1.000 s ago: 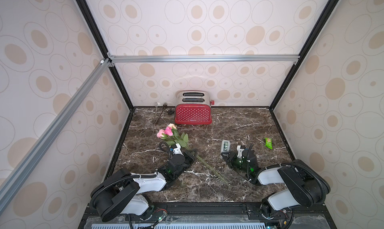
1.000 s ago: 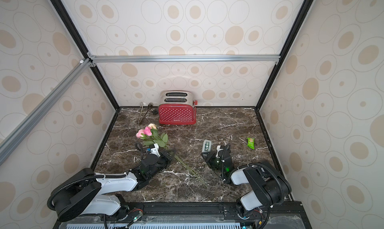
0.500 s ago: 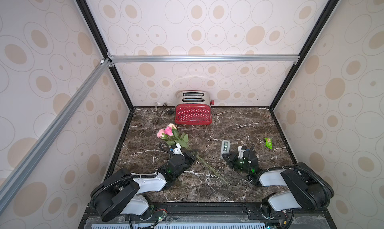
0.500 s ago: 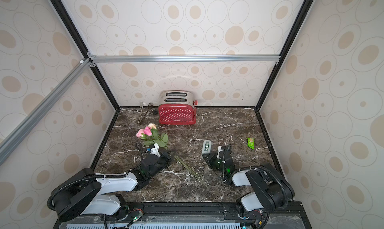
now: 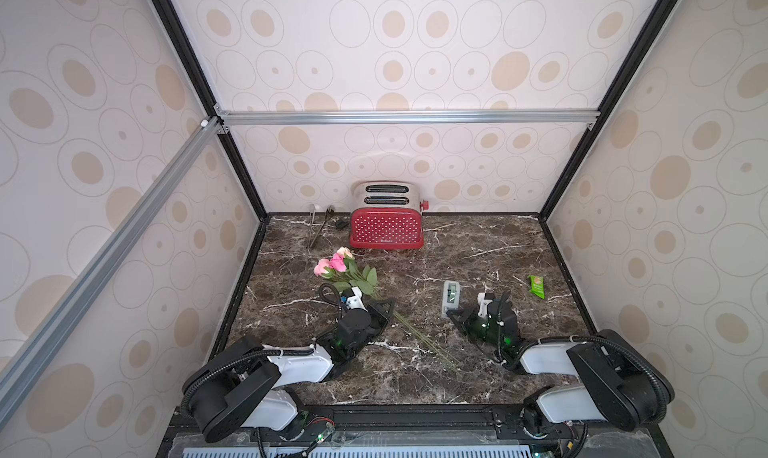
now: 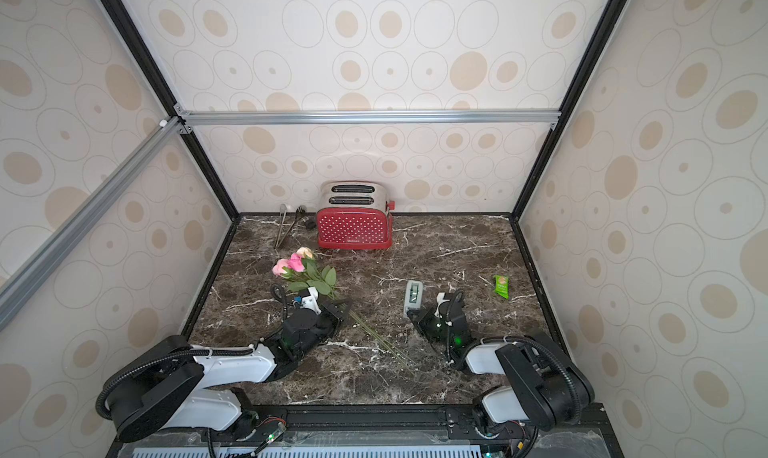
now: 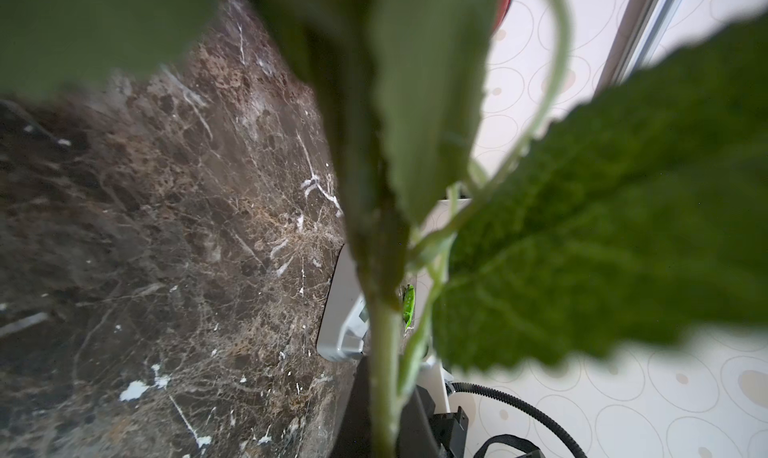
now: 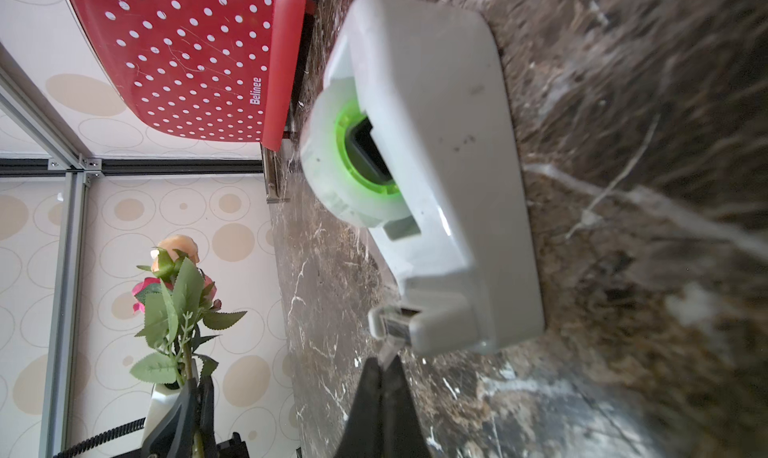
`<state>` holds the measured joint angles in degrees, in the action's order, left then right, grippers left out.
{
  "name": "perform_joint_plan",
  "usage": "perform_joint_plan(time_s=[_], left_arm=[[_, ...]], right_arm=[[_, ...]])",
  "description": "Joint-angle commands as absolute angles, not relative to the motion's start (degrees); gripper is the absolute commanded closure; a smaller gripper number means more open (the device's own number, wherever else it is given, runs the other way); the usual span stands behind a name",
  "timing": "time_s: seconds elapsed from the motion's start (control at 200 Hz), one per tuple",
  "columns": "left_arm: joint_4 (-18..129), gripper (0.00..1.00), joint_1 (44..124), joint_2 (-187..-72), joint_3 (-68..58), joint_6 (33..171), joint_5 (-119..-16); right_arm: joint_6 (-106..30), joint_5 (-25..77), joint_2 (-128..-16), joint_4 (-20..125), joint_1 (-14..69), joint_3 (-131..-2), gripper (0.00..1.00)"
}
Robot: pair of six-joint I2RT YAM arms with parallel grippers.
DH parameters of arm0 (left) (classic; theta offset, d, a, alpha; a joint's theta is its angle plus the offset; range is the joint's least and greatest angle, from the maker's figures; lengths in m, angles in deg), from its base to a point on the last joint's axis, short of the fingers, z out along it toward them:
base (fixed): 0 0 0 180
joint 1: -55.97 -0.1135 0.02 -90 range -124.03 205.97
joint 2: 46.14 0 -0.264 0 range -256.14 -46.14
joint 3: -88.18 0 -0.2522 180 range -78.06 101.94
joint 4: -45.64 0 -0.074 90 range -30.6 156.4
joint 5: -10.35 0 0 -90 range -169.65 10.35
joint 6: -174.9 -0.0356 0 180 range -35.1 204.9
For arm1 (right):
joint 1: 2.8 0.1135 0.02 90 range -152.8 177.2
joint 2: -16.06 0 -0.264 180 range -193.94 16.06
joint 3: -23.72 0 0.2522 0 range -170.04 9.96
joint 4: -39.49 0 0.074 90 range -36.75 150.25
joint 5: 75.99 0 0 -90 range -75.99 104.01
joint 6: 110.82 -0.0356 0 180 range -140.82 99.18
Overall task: Wrap bouquets with tape
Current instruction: Pull the tape from the tape cutter.
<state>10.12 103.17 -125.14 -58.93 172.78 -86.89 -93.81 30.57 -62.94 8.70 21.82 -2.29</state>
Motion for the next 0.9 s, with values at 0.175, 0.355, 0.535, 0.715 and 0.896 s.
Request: perform_joint_plan(time_s=[0.175,0.355,0.535,0.715,0.896], left_arm=[[6.06,1.0,105.66,-131.44,-54.23,173.8,-89.13],[5.79,1.0,106.5,-133.14,-53.15,173.5,-89.93],[4.93,1.0,106.7,-134.84,-52.58,173.54,-89.58],[4.65,1.0,106.88,-135.28,-52.66,173.58,-89.49],[4.99,1.0,106.91,-135.53,-52.31,173.27,-89.57]], right_arm=[[-91.2,32.93,-56.38,19.57,21.29,-7.26,1.0],[-90.14,34.69,-55.9,23.33,21.02,-11.16,1.0],[-89.5,34.78,-58.3,27.9,20.69,-12.61,1.0],[-90.5,37.39,-61.45,27.64,20.27,-14.12,1.0],[-89.23,39.07,-62.31,29.91,19.53,-18.19,1.0]])
